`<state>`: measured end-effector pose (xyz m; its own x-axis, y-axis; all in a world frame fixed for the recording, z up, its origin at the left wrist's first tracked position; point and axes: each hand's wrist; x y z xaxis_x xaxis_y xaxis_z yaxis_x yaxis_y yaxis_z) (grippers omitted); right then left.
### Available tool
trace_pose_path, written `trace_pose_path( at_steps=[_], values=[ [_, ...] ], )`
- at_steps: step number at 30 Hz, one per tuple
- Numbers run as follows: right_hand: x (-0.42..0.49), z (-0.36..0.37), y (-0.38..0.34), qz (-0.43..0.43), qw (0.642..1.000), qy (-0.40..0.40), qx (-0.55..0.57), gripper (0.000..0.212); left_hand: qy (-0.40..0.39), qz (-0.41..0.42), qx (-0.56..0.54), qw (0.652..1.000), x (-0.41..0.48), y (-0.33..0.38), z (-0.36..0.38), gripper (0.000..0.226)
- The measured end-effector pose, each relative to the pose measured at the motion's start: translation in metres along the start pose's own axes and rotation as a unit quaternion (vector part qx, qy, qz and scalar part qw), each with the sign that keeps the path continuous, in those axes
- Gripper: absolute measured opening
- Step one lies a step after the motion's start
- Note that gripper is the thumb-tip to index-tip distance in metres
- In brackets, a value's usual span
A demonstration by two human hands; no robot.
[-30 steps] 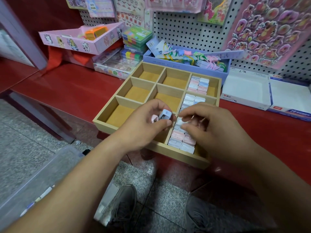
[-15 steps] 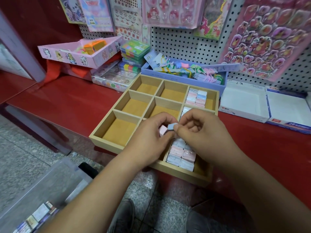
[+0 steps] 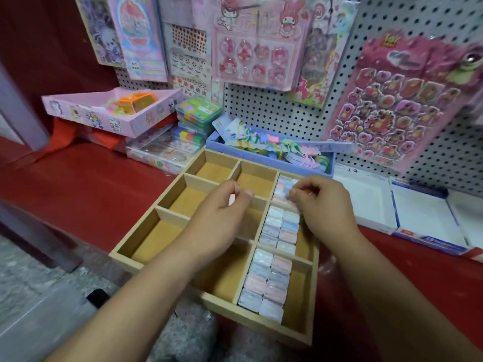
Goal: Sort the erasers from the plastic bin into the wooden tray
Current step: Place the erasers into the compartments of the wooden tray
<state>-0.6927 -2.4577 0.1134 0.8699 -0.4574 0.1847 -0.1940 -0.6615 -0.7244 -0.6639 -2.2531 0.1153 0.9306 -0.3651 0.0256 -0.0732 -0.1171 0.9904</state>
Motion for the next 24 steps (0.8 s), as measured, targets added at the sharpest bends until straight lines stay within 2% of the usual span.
trace_pose_path(
  at_steps=[3,8,11,14,18,21,24],
  values=[
    [0.034,0.009,0.008,-0.014,0.996,-0.017,-0.084,0.020,-0.028,-0.086,-0.043,0.995,0.018,0.007,0.005,0.014],
    [0.058,0.022,0.012,-0.026,0.986,-0.015,-0.167,0.013,-0.036,-0.029,-0.063,0.997,0.032,-0.003,0.007,0.012],
    [0.061,0.027,0.014,-0.027,0.985,-0.005,-0.170,0.010,-0.074,-0.017,-0.039,0.996,0.036,-0.018,0.010,0.021],
    [0.064,0.027,0.015,-0.043,0.983,-0.003,-0.176,0.010,-0.089,-0.002,-0.026,0.996,0.038,-0.026,0.010,0.017],
    [0.066,0.027,0.017,-0.044,0.989,-0.018,-0.142,0.009,-0.041,0.044,-0.038,0.998,0.037,-0.027,0.009,0.014],
    [0.057,0.024,0.011,-0.054,0.996,0.001,-0.078,0.010,0.006,0.036,-0.074,0.997,0.041,-0.027,0.012,0.016],
    [0.031,0.016,-0.006,-0.087,0.994,-0.066,0.024,0.009,-0.001,0.022,-0.107,0.994,0.042,-0.027,0.015,0.012]
  ],
)
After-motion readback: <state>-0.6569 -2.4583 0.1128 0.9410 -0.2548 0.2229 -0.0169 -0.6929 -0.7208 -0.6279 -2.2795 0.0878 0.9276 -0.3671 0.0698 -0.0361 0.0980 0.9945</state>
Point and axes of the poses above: each hand's wrist, its own x-axis towards the middle knuckle, its own z-axis out of the palm, y = z × x, and after that the axes turned 4 degrees about -x, right-handed
